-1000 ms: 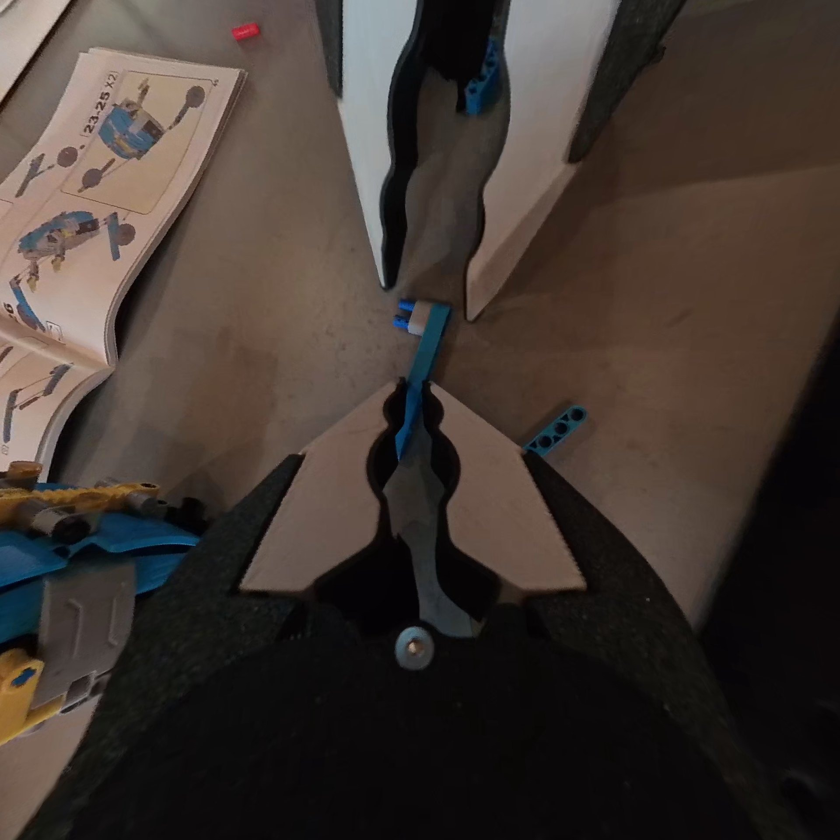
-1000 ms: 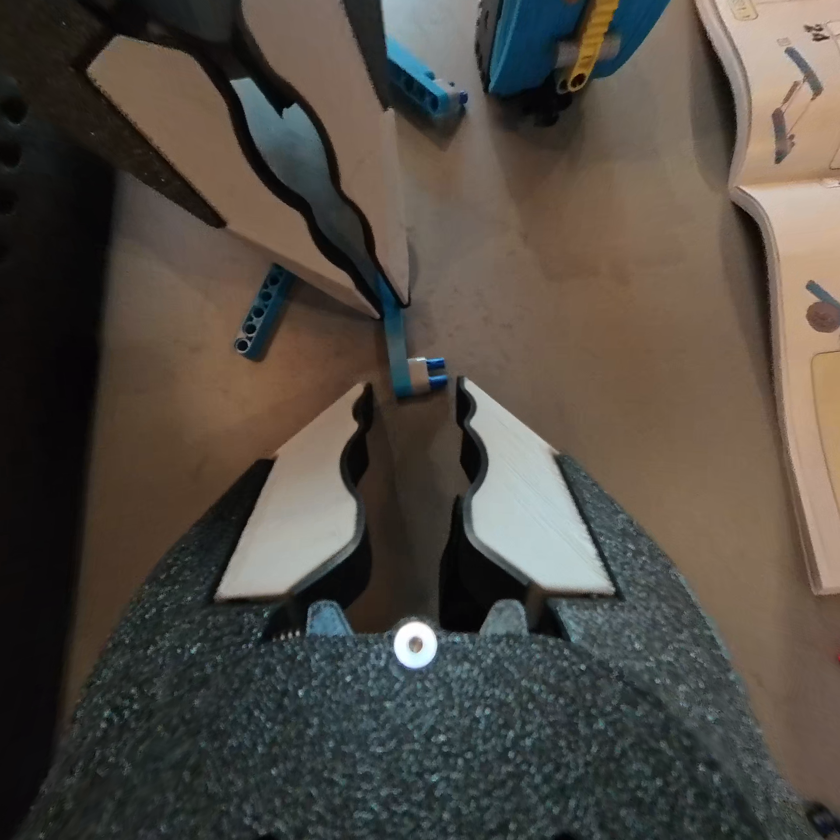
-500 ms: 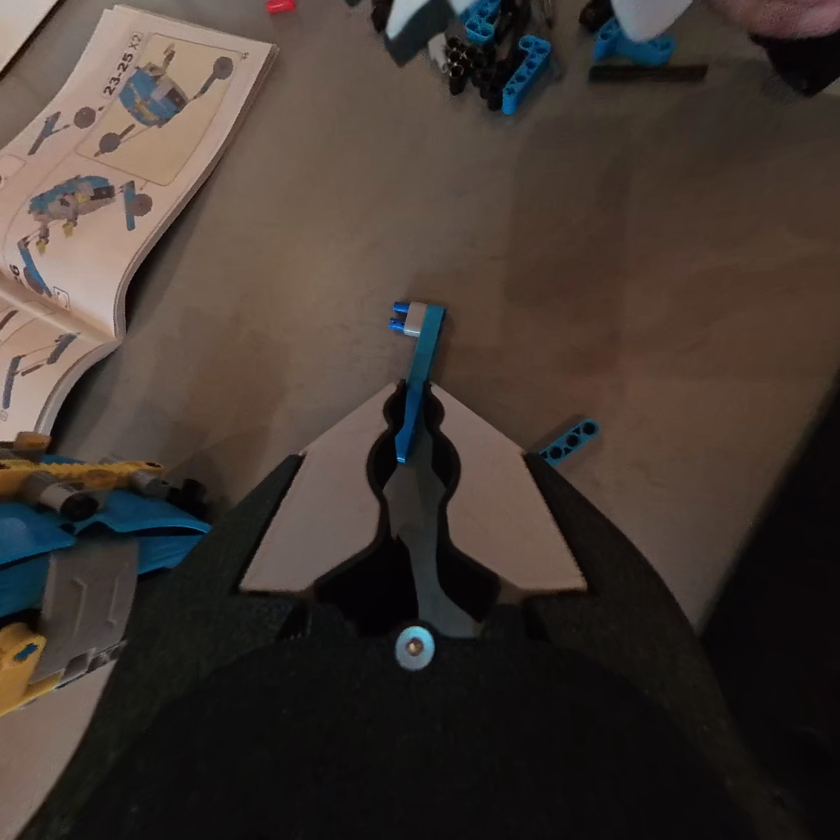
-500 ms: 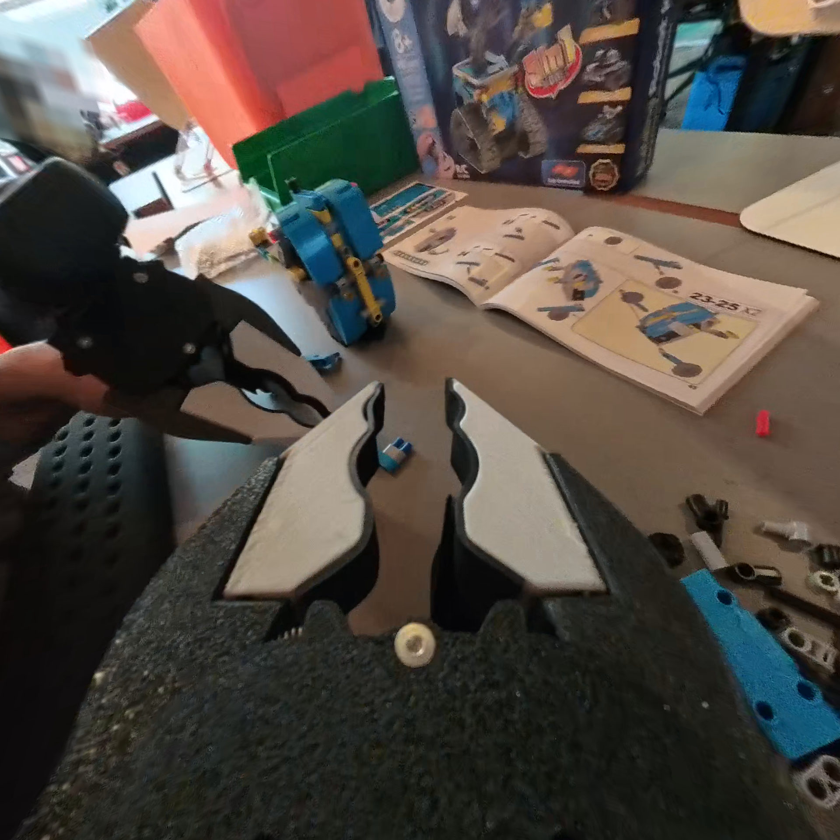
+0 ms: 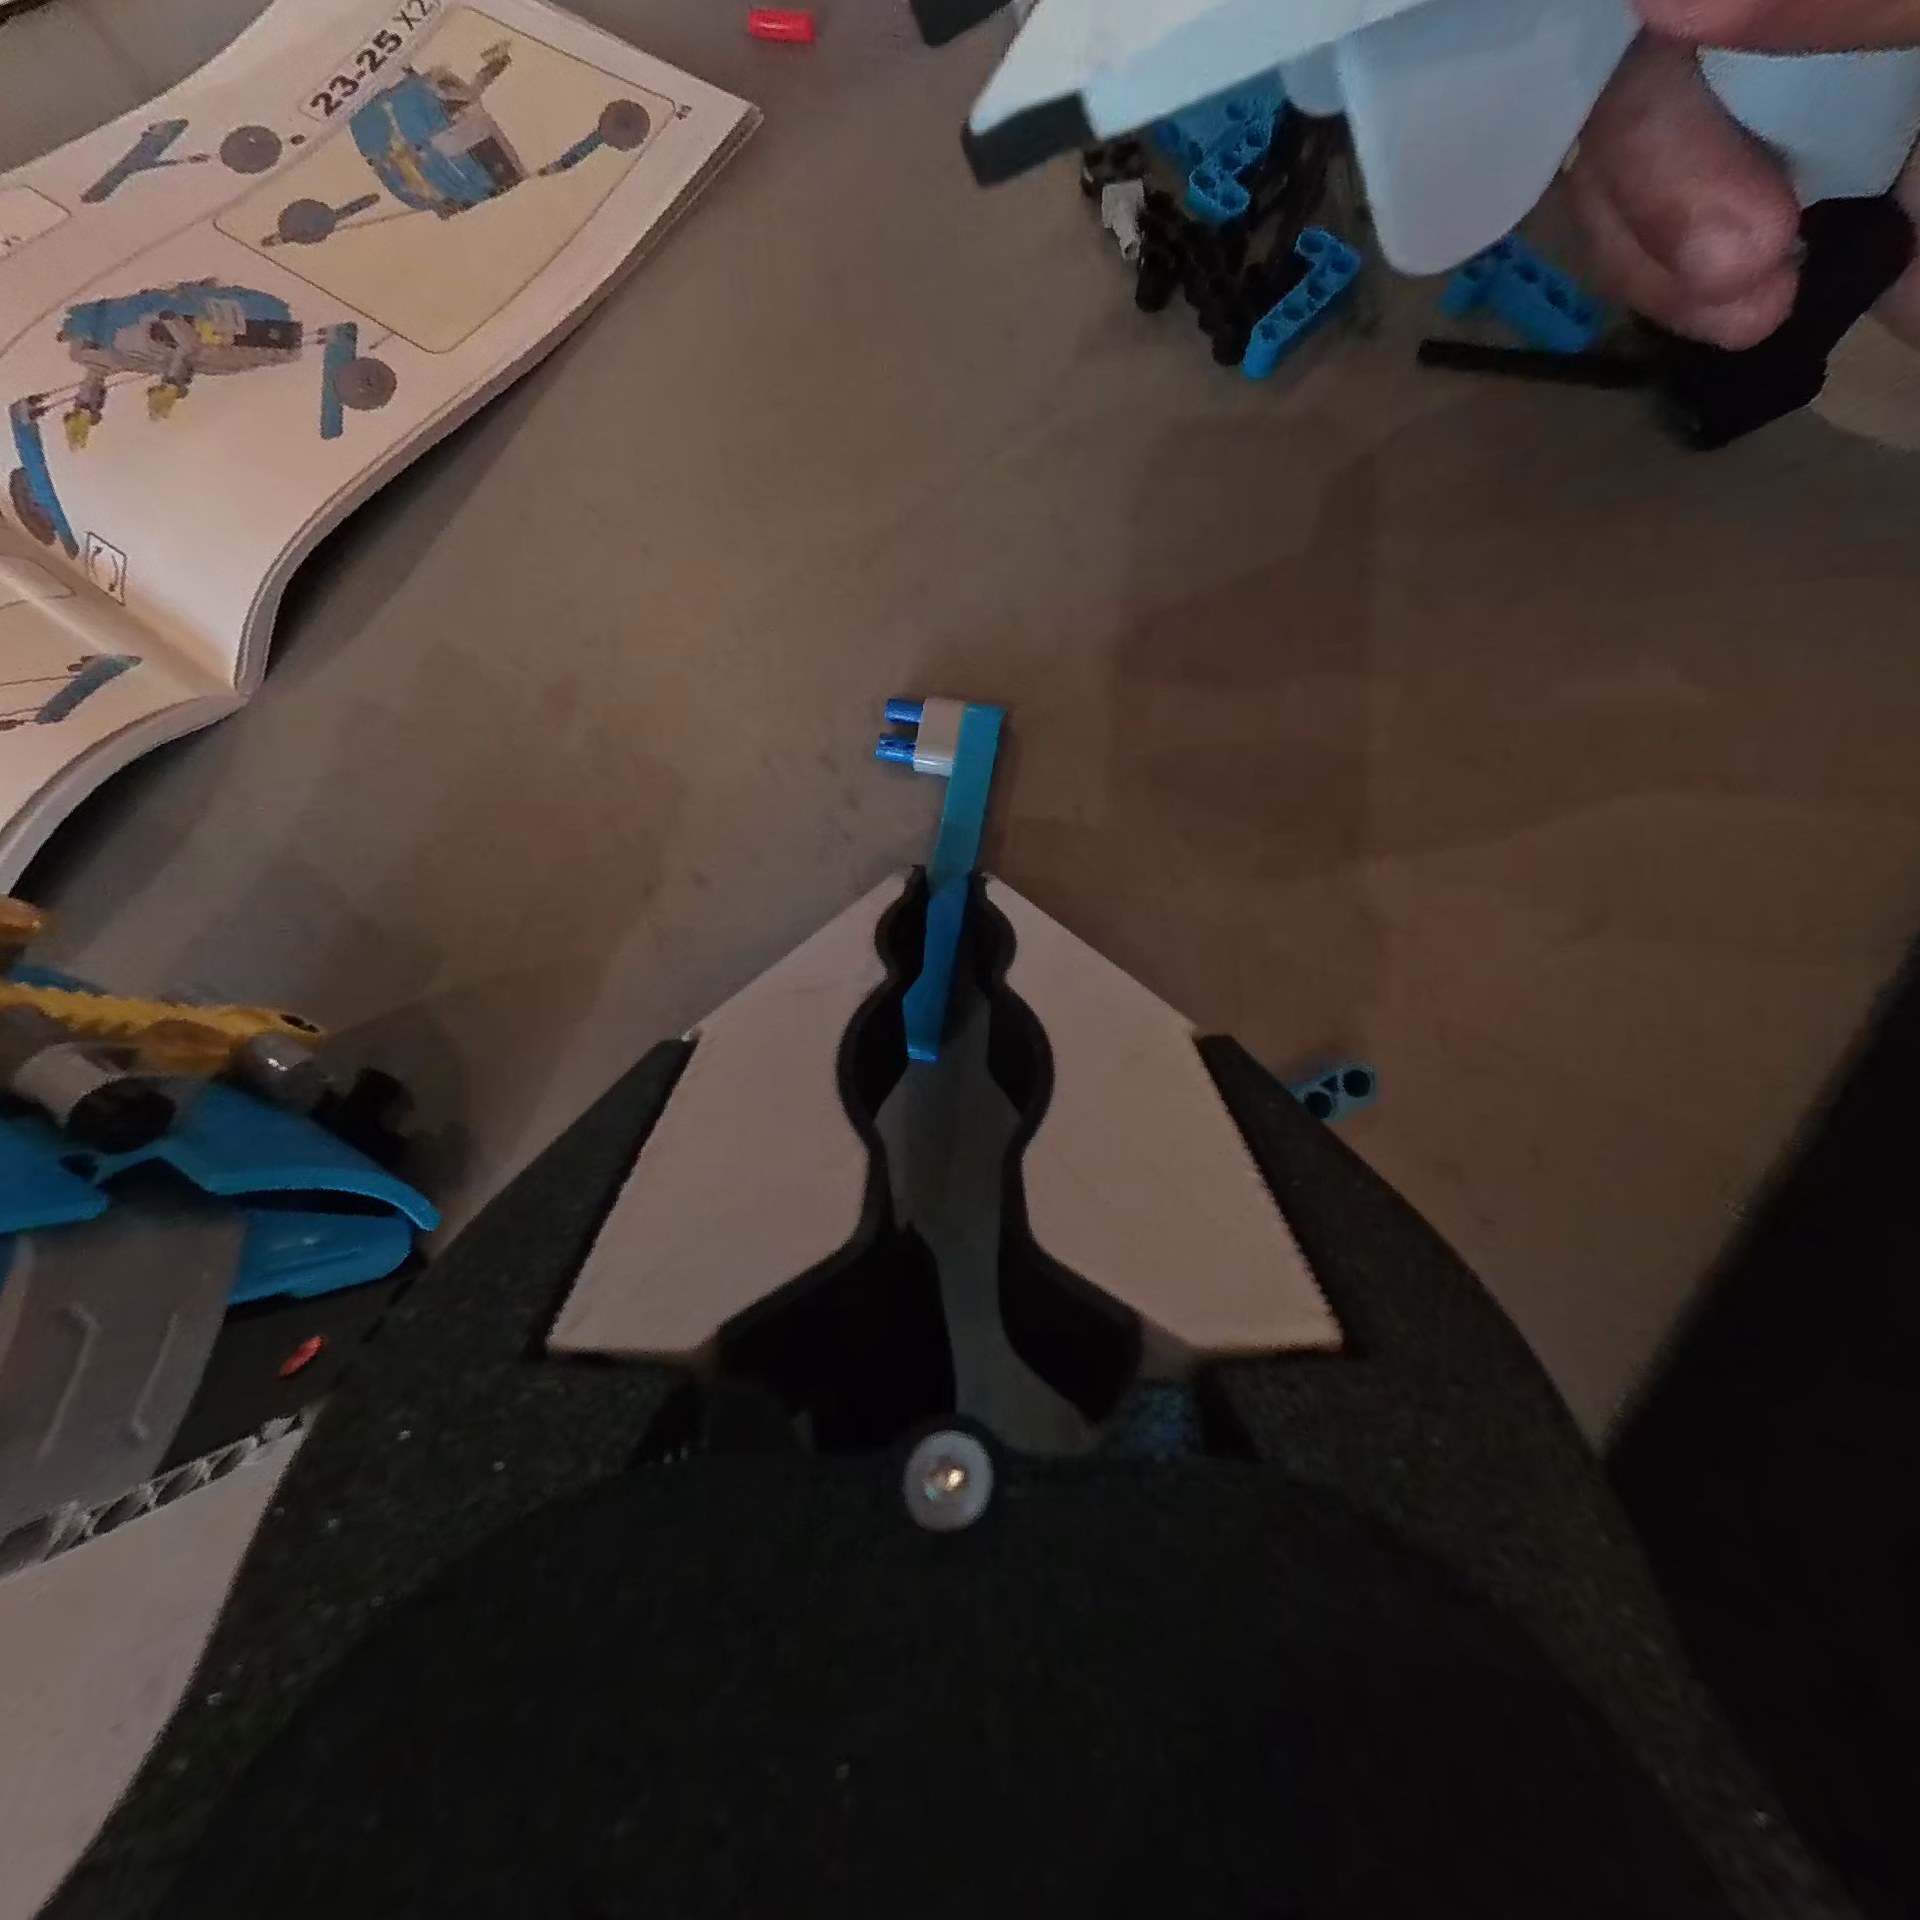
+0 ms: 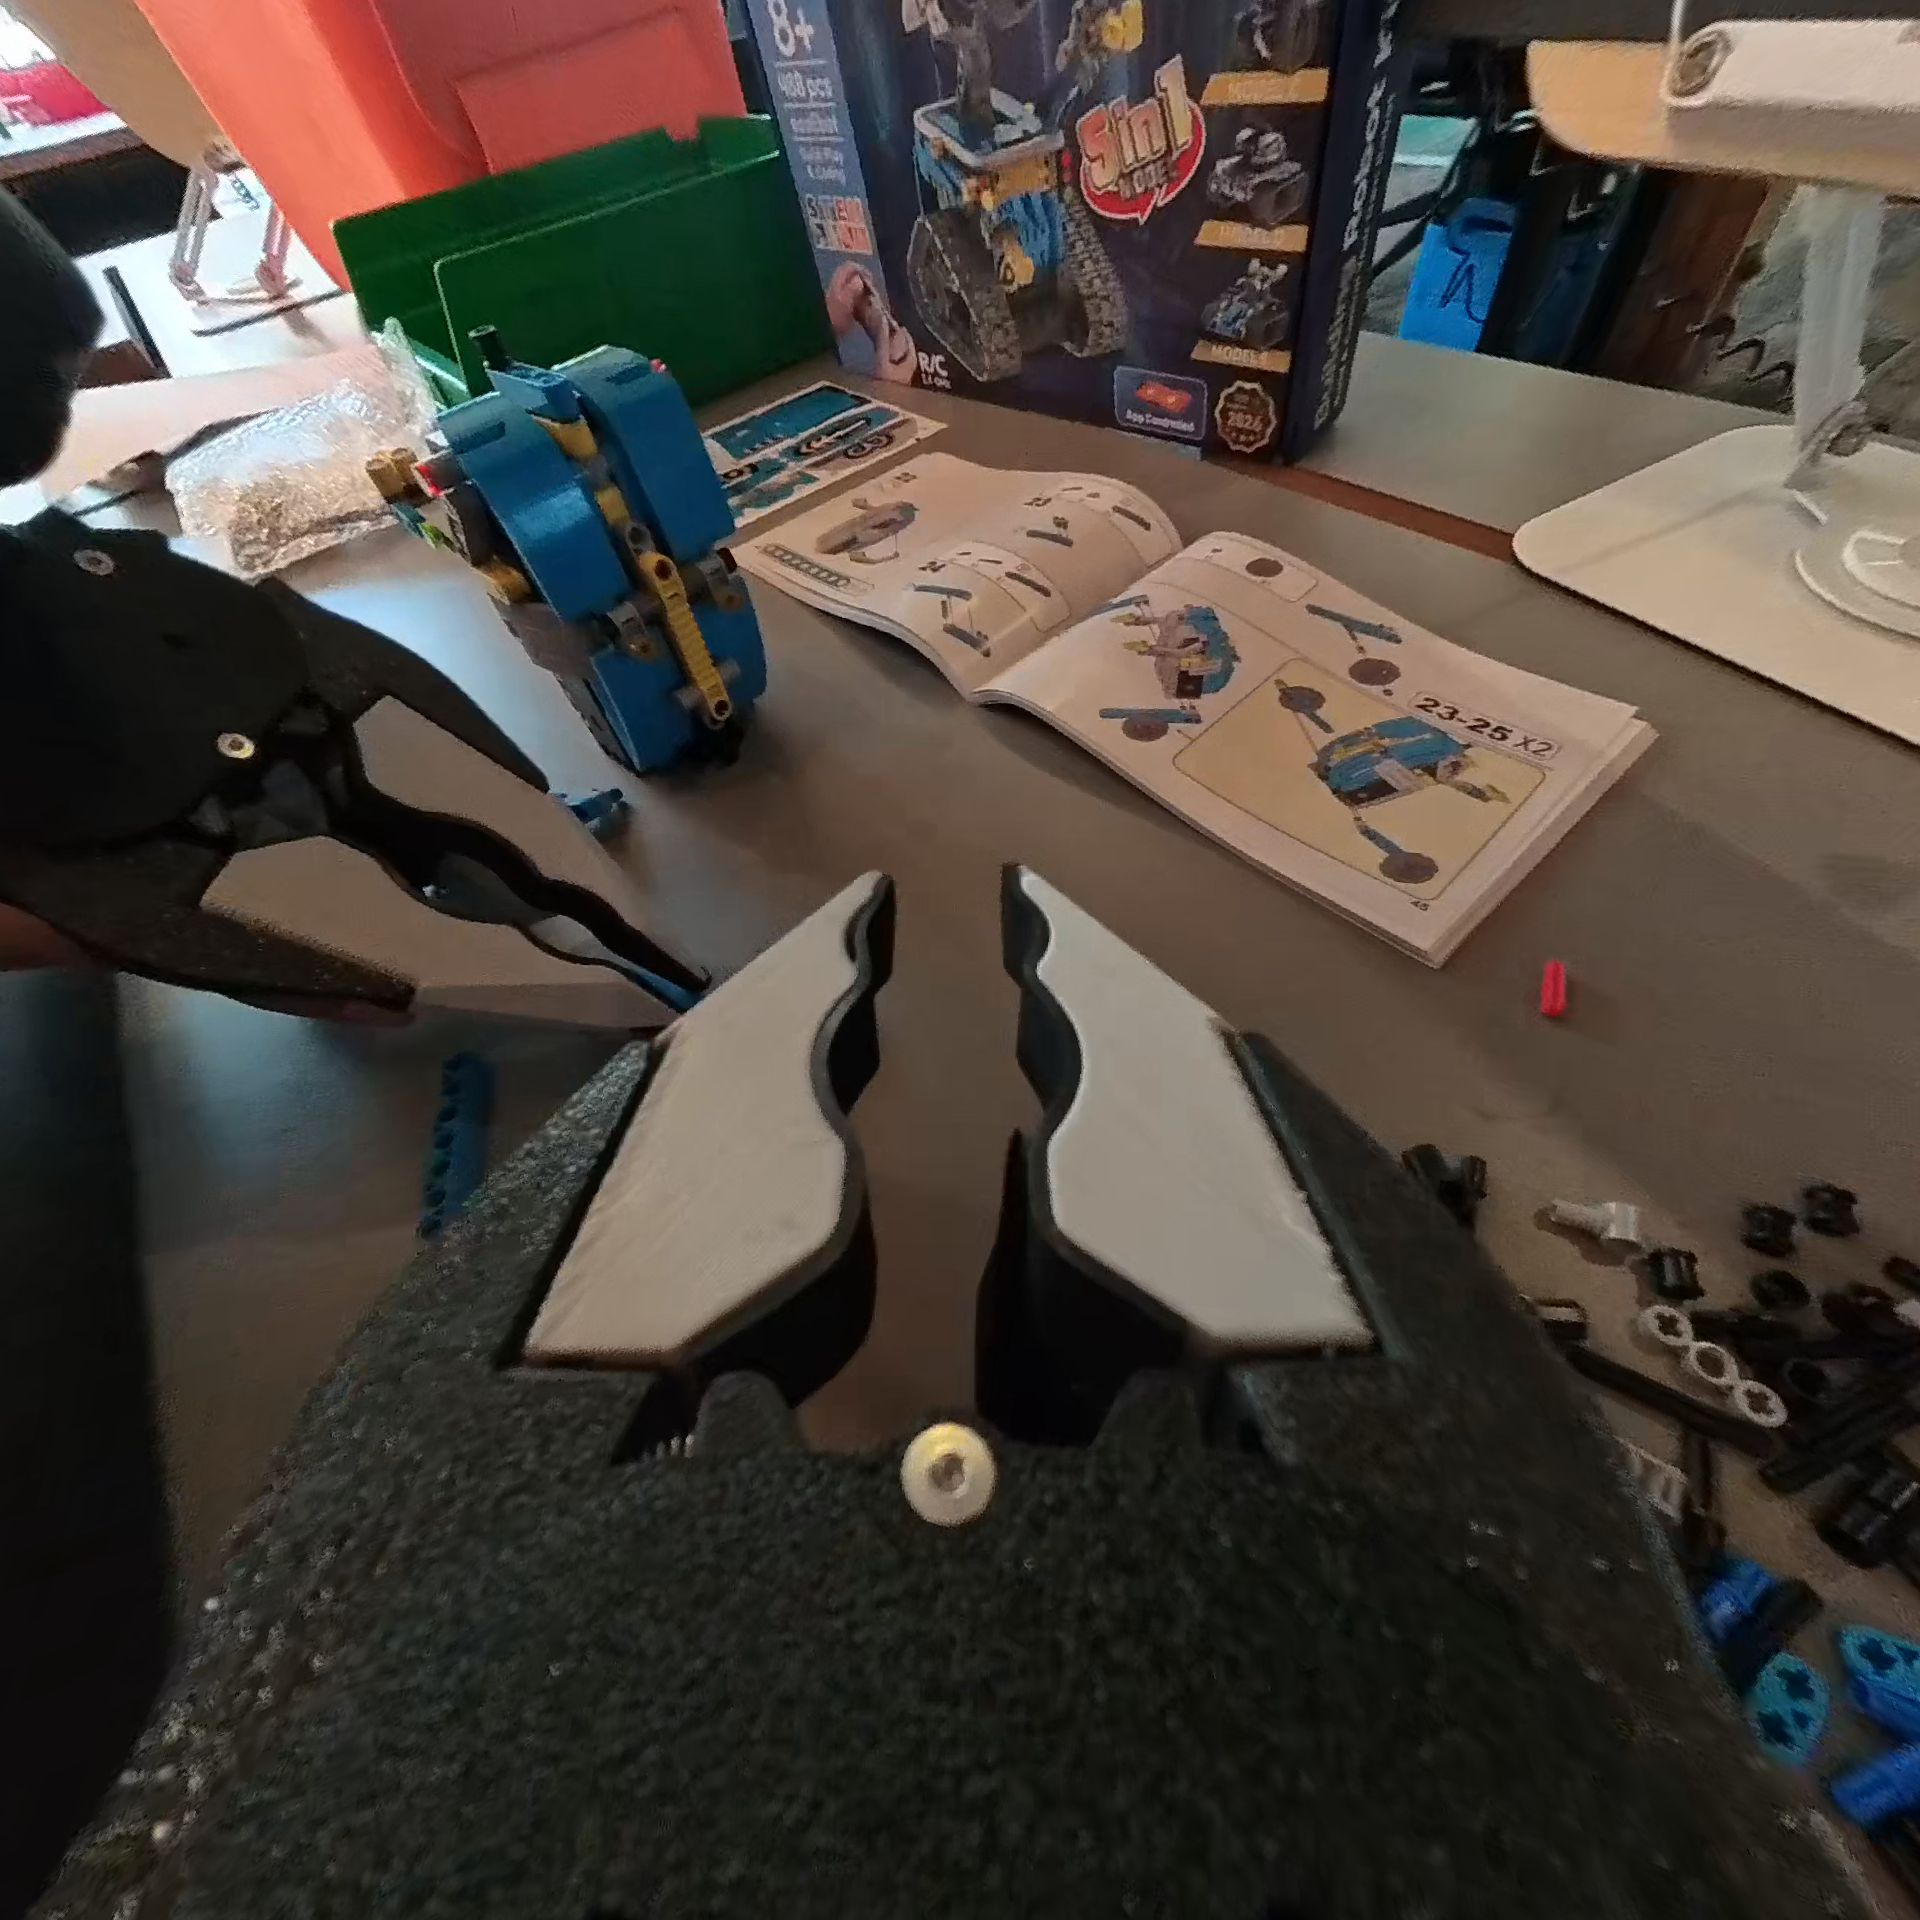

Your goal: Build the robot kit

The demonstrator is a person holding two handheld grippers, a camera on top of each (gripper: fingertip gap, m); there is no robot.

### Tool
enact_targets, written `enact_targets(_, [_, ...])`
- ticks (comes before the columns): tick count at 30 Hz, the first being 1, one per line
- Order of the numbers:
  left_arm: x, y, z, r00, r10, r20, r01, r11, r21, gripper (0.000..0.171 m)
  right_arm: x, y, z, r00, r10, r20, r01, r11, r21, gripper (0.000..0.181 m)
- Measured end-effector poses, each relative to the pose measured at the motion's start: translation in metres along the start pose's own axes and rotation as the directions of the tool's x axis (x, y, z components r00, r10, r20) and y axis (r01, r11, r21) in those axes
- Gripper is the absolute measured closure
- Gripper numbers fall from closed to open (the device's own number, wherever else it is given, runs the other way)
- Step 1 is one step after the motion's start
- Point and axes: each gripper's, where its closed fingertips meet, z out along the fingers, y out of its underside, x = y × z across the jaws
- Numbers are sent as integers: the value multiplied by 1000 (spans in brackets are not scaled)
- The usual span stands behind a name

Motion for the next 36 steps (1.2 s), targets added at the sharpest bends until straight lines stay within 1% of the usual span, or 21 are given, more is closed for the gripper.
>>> enact_targets(4, [0,-1,1,1000,2,-2,-2,1000,-8,163,8,-3,-6,1000,18,-20,-18,1000,19,162])
enact_targets(6, [-1,0,0,1000,-23,-9,23,1000,-7,147,13,-5,-13,999,26,-44,-25,999,30,162])
enact_targets(7, [-1,-2,-3,999,-42,-13,42,999,7,144,16,-5,-19,998,36,-54,-34,999,35,162])
enact_targets(10, [0,-11,-32,996,-77,-51,81,993,88,141,17,2,-39,994,94,-63,-94,996,13,160])
enact_targets(12, [15,-8,-55,989,-16,-150,34,992,119,142,10,17,-52,992,120,-49,-122,992,-42,160])
enact_targets(13, [24,1,-62,979,33,-199,-13,995,103,142,3,27,-57,991,134,-31,-136,987,-80,160])
enact_targets(15, [26,21,-63,973,120,-196,-115,993,38,142,-7,43,-66,990,137,-35,-140,982,-127,161])
enact_targets(17, [28,39,-56,961,167,-219,-180,983,-38,142,-15,51,-73,990,131,-45,-136,982,-128,162])
enact_targets(19, [31,47,-48,952,175,-249,-202,976,-86,142,-21,51,-79,987,155,-38,-158,982,-107,162])
enact_targets(20, [33,47,-45,949,179,-260,-208,974,-86,142,-23,47,-82,986,161,-37,-164,982,-94,163])
enact_targets(23, [36,45,-41,945,181,-271,-210,974,-82,147,-26,33,-89,991,119,-62,-124,990,-73,163])
enact_targets(26, [37,45,-40,948,174,-266,-202,976,-82,152,-42,31,-86,994,107,-11,-107,988,-110,163])
enact_targets(27, [37,45,-41,951,165,-261,-192,978,-85,158,-47,33,-83,995,103,5,-101,988,-120,163])
enact_targets(29, [37,46,-42,962,124,-244,-150,985,-89,163,-54,39,-77,994,104,32,-98,984,-149,163])
enact_targets(32, [42,48,-45,969,79,-236,-101,991,-83,163,-74,59,-68,986,114,121,-79,961,-266,161])
enact_targets(34, [43,49,-45,972,72,-224,-92,993,-77,163,-86,74,-61,986,70,153,-11,935,-354,159])
enact_targets(36, [46,49,-46,972,75,-222,-93,993,-71,164,-98,85,-52,982,12,190,69,909,-410,157])
